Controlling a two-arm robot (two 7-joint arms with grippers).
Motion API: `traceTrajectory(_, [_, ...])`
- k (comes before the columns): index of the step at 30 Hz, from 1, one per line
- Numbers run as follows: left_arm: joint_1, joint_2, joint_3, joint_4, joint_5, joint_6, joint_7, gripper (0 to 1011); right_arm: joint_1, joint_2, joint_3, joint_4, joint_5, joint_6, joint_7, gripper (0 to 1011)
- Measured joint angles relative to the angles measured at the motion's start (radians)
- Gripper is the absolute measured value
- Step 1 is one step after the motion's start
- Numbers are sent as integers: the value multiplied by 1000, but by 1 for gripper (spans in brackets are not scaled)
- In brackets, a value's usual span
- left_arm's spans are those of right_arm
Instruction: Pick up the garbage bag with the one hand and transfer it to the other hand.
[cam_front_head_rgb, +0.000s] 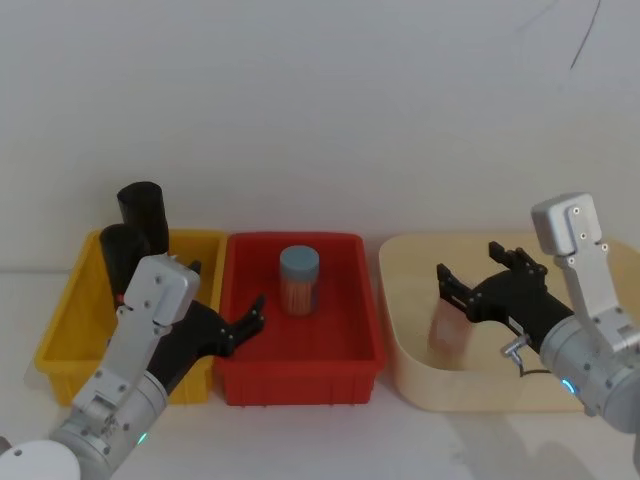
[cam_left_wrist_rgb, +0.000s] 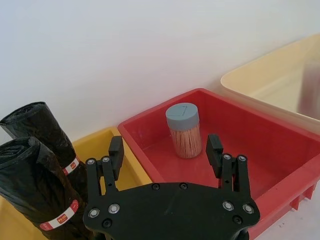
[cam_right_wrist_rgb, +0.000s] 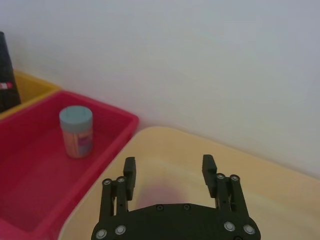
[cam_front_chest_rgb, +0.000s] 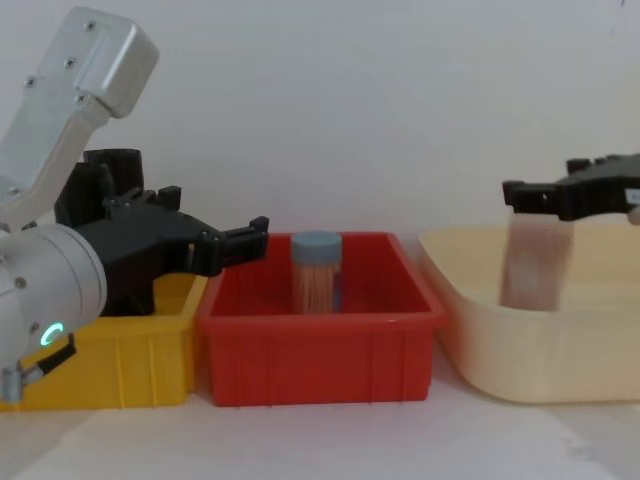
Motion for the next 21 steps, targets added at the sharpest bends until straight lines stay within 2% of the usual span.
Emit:
traceTrajectory(5, [0, 0, 0, 0, 0, 0, 0, 1001, -10, 10, 6, -1, -10, 5, -2, 940])
traceTrajectory(9, [0, 0, 0, 0, 0, 0, 0, 1001, -16, 16, 9, 0, -17, 8, -3, 1000])
traceTrajectory(21, [0, 0, 0, 0, 0, 0, 0, 1001, -25, 25, 15, 3, -29, 13, -4, 1000])
